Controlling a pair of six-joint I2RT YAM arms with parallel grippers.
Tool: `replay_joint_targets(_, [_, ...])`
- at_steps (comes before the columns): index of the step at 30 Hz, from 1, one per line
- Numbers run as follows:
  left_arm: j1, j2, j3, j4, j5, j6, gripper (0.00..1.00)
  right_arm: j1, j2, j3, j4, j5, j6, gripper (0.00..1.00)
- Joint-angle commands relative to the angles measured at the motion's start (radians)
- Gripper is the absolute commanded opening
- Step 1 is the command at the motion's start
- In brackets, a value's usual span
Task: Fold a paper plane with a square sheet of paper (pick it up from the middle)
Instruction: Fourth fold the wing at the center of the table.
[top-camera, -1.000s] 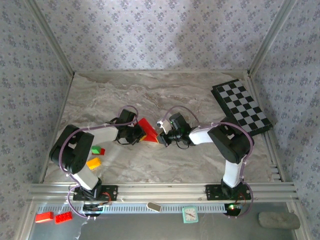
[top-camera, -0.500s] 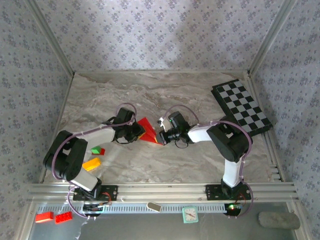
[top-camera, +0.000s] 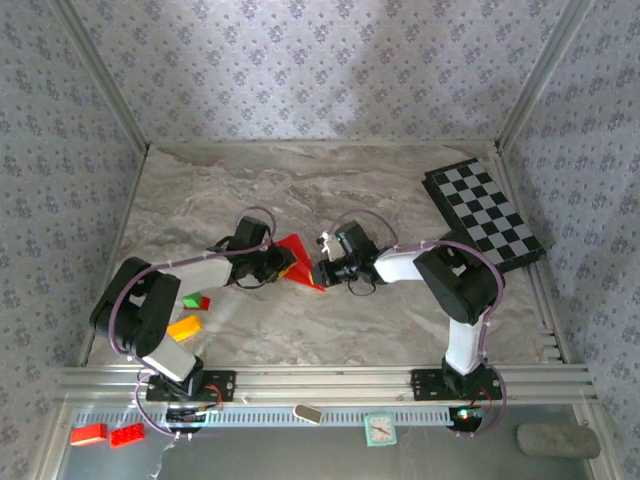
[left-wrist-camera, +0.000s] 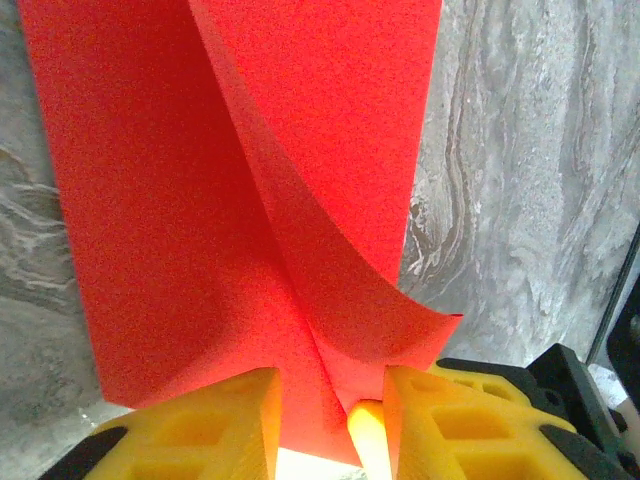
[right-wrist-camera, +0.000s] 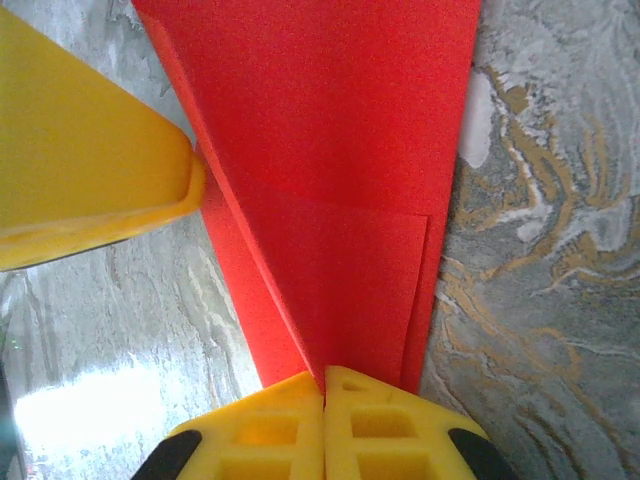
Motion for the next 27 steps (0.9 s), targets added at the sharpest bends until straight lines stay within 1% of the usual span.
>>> replay_joint_targets(1, [-0.009,0.027,0.011,0.024,0.03,0.033,0.33,-0.001,0.024,0.012,-0.074,-0.015,0.03,0.08])
replay_joint_targets(8, [-0.012,0.05,0.033,-0.003,0.025,0.055,0.33,-0.007,0.026,0.005,-0.061,-0.019,0.041,0.08])
replay_joint_targets(13, [-0.012,0.07,0.045,-0.003,0.032,0.061,0.38,-0.009,0.028,0.004,-0.059,-0.021,0.041,0.09])
replay_joint_targets(20, [-0.014,0.096,0.067,-0.032,0.03,0.074,0.42,-0.015,0.027,0.004,-0.06,-0.023,0.041,0.09])
replay_joint_targets(23, [-0.016,0.114,0.078,-0.055,0.03,0.074,0.42,-0.015,0.023,0.004,-0.062,-0.023,0.043,0.11])
replay_joint_targets(27, [-0.018,0.13,0.092,-0.096,0.025,0.075,0.43,-0.021,0.014,0.002,-0.068,-0.021,0.044,0.15])
